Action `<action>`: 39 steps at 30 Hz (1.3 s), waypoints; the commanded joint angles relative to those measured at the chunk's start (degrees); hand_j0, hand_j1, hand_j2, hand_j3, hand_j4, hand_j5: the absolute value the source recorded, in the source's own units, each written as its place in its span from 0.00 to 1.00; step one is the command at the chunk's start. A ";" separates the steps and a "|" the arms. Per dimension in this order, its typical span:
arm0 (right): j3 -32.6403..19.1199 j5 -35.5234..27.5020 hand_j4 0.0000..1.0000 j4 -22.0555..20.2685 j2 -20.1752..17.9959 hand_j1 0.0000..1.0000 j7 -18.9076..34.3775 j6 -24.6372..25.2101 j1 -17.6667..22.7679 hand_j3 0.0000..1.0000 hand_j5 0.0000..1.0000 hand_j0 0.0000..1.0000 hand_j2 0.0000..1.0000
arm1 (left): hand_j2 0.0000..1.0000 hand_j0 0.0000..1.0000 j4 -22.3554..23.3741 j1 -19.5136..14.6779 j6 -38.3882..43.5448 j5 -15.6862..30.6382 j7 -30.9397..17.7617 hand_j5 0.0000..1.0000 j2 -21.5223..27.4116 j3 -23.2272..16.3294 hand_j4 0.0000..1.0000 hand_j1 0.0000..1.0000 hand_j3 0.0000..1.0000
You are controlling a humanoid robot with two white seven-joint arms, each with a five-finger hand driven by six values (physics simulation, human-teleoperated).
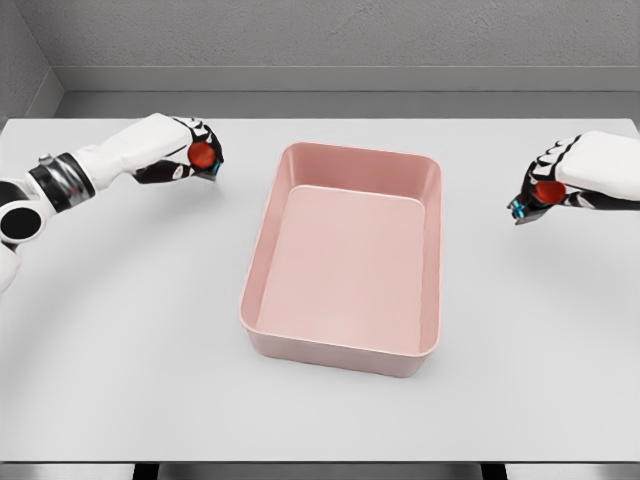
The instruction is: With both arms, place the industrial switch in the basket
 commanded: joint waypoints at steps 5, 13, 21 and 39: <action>-0.13 -0.47 0.50 -4.67 0.15 0.50 1.56 0.09 -0.53 0.50 0.50 0.50 0.50 | 0.49 0.49 -1.13 -0.53 0.08 1.02 0.03 0.49 -0.04 0.03 0.49 0.49 0.49; -0.04 -0.47 0.50 -8.01 0.94 0.50 1.56 0.09 -1.58 0.50 0.50 0.50 0.50 | 0.49 0.49 -3.41 -1.32 0.08 1.46 -0.58 0.49 -0.40 -0.06 0.49 0.49 0.49; 0.05 -0.73 0.50 -11.26 1.90 0.50 1.56 0.09 -1.67 0.50 0.50 0.50 0.50 | 0.49 0.49 -6.75 -1.67 0.08 2.07 -0.58 0.49 -0.92 -0.24 0.49 0.49 0.49; 0.49 -1.00 0.50 -11.26 7.88 0.50 1.56 0.09 -2.64 0.50 0.50 0.50 0.50 | 0.49 0.49 -9.91 -2.99 0.08 2.07 -0.58 0.49 -4.26 -2.70 0.49 0.49 0.49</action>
